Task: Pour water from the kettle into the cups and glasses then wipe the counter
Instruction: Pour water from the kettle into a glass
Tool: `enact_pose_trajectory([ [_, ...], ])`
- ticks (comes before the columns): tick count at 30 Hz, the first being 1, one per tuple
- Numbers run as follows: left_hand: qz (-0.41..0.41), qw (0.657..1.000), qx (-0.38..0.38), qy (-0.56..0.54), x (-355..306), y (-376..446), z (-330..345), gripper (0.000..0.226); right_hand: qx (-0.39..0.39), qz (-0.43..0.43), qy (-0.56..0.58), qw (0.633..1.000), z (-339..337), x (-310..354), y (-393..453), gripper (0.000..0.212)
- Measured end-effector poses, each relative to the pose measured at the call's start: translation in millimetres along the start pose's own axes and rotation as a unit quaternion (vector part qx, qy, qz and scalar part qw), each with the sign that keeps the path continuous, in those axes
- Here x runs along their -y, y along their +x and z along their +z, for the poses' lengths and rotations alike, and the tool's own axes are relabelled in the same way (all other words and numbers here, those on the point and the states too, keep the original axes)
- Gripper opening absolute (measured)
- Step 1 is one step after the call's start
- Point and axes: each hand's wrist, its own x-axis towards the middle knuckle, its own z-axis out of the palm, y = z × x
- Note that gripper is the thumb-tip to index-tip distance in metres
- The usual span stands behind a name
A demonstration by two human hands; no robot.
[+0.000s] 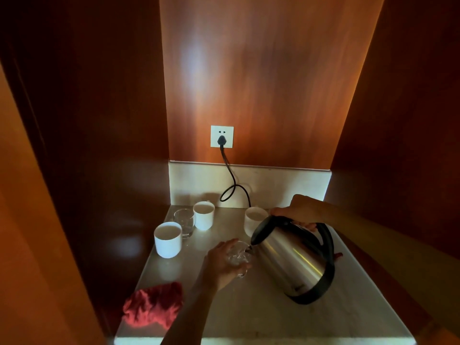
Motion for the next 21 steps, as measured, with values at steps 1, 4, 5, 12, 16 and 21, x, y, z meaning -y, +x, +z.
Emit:
enact_pose_trajectory([
  [1, -0.003, 1.000, -0.001, -0.001, 1, 1, 0, 0.063, 0.000, 0.000, -0.005, 1.000, 0, 0, 0, 0.065],
  [4, -0.010, 1.000, 0.004, 0.001, 2, 2, 0, 0.064, 0.004, -0.001, -0.017, 1.000, -1, 2, 0, 0.067],
  [5, -0.011, 1.000, 0.003, -0.002, 4, 3, 1, 0.068, 0.003, -0.002, -0.021, 1.000, -2, 3, 0, 0.066],
  [12, -0.017, 1.000, -0.001, 0.006, 5, 4, 2, 0.073, 0.002, 0.004, -0.037, 0.999, -3, 10, -2, 0.063],
  [16, -0.018, 1.000, 0.001, 0.007, 6, 4, 1, 0.077, 0.007, 0.001, -0.037, 0.999, -4, 12, -4, 0.063],
  [21, -0.026, 1.000, 0.000, -0.008, 11, 6, 4, 0.082, 0.000, -0.004, -0.045, 0.999, -4, 13, -7, 0.061],
])
